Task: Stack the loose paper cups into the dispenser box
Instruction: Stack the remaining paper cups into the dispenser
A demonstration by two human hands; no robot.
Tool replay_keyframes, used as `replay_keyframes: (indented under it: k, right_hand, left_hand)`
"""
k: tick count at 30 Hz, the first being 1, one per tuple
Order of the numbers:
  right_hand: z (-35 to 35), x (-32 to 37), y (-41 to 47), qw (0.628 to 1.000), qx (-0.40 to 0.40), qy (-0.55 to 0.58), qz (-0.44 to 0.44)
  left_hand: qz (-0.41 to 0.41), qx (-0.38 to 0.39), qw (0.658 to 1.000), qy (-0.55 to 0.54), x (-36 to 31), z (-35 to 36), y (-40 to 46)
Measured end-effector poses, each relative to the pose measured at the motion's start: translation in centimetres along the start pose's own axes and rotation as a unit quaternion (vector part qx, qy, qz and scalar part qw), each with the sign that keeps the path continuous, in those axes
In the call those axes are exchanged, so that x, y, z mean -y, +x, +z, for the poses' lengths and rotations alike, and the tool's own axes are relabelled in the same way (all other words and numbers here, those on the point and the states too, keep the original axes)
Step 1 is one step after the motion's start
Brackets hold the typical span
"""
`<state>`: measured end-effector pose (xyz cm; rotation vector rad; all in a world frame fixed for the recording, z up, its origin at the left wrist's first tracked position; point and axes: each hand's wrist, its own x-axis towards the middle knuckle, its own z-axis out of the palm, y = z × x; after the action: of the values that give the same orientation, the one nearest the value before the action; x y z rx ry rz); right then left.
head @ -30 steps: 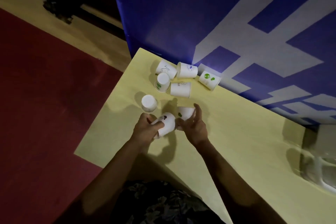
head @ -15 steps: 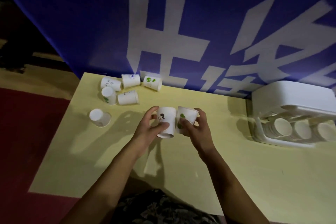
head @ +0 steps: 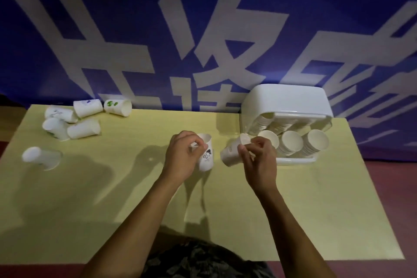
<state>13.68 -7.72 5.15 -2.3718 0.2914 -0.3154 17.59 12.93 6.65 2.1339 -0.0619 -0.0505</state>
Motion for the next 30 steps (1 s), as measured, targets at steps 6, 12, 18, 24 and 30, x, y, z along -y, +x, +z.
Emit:
replay_keyframes:
  k: [6,12,18,24,30]
  right_hand:
    - [-6.4,-4.7,1.6,0.997,-0.029,-0.070,-0.024]
    - [-9.5,-8.7,3.8,0.990,-0.046,-0.131,-0.021]
    - [-9.0,-11.6,5.9,0.985,0.010,-0.173,-0.021]
    - [-7.0,-14.6,7.1,0.958,0.124,-0.258,-0.007]
    - [-6.2,-15.0,7.3,0.955,0.137,-0.263,-0.019]
  left_hand:
    - [0.080,0.036,0.996,-0.011,-6.8,7.5,0.6]
    - [0.155,0.078,0.982,0.072,-11.1,12.2,2.1]
    - [0.160,0.161,0.956,0.184,-9.9,16.6,4.1]
    - [0.128,0.225,0.932,0.253,-7.9,19.3,5.2]
    - [0.115,0.228,0.938,0.232,-7.3,20.5,5.6]
